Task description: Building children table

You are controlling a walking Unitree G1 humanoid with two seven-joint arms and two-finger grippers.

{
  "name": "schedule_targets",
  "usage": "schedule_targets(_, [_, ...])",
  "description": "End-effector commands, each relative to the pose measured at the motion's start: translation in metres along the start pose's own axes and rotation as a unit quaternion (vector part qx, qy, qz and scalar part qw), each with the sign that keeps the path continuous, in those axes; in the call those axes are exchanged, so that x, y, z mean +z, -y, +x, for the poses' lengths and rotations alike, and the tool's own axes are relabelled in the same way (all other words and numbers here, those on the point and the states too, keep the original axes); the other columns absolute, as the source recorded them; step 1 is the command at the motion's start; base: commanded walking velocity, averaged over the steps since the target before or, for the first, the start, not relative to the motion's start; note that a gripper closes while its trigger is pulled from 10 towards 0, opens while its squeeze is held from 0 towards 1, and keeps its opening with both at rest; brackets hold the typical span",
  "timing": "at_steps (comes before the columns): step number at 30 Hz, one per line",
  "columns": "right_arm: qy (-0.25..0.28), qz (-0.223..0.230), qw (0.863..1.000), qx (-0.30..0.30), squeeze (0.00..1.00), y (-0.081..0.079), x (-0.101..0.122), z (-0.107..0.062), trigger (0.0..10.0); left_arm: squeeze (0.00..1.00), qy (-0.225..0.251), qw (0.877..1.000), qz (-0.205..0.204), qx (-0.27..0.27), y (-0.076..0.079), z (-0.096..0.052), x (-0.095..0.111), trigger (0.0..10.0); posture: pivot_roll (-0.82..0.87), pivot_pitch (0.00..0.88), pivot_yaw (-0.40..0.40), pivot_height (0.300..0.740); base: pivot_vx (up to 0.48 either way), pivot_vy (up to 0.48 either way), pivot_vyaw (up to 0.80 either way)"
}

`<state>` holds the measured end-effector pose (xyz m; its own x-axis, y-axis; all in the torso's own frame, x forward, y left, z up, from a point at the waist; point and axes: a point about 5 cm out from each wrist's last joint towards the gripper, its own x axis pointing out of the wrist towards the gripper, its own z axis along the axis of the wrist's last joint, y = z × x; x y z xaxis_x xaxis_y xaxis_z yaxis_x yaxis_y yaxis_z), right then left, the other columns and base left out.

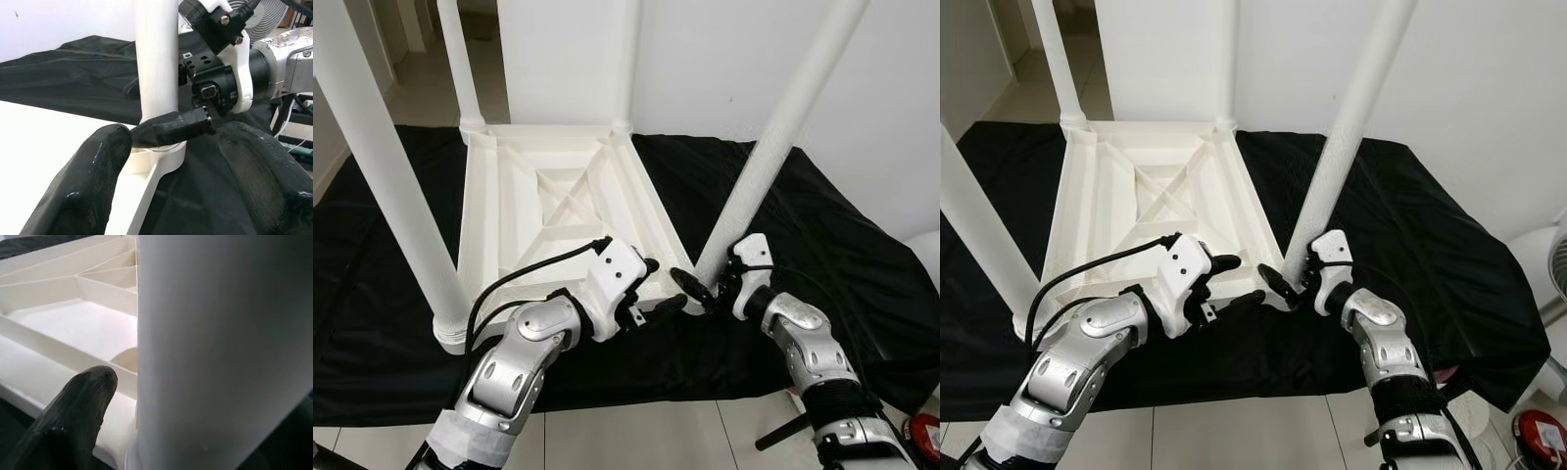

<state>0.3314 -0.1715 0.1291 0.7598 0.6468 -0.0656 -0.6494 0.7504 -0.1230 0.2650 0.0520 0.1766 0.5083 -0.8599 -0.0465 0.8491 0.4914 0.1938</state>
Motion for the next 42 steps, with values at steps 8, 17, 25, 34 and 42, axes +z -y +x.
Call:
schedule_targets(8, [-0.036, -0.009, 0.997, 0.065, 0.00, -0.008, -0.008, 0.022, 0.0, 0.00, 0.005, 1.000, 0.011, 0.016, 0.001, 0.002, 0.005, 10.0, 0.02, 0.000, -0.082, 0.740, 0.000, 0.000, 0.00])
schedule_targets(17, [-0.029, -0.001, 0.997, 0.073, 0.00, -0.012, -0.015, 0.016, 0.0, 0.00, 0.006, 1.000, 0.011, 0.017, 0.001, 0.003, 0.005, 10.0, 0.01, 0.000, -0.078, 0.740, 0.000, 0.000, 0.00])
schedule_targets(25, [0.001, 0.014, 0.999, 0.033, 0.00, -0.015, -0.010, 0.015, 10.0, 0.00, 0.006, 1.000, 0.012, 0.014, 0.002, 0.004, 0.005, 10.0, -0.01, 0.000, -0.074, 0.740, 0.000, 0.000, 0.00])
schedule_targets(34, [0.032, 0.038, 0.991, -0.121, 0.00, -0.026, -0.004, 0.013, 10.0, 0.00, 0.008, 1.000, 0.009, 0.007, 0.004, 0.008, 0.004, 10.0, -0.04, 0.000, -0.073, 0.740, 0.000, 0.000, 0.00])
schedule_targets(42, [0.016, 0.069, 0.952, -0.297, 0.00, -0.044, -0.013, 0.003, 10.0, 0.00, 0.010, 1.000, 0.005, 0.004, 0.006, 0.009, 0.004, 10.0, -0.04, 0.000, -0.074, 0.740, 0.000, 0.000, 0.00])
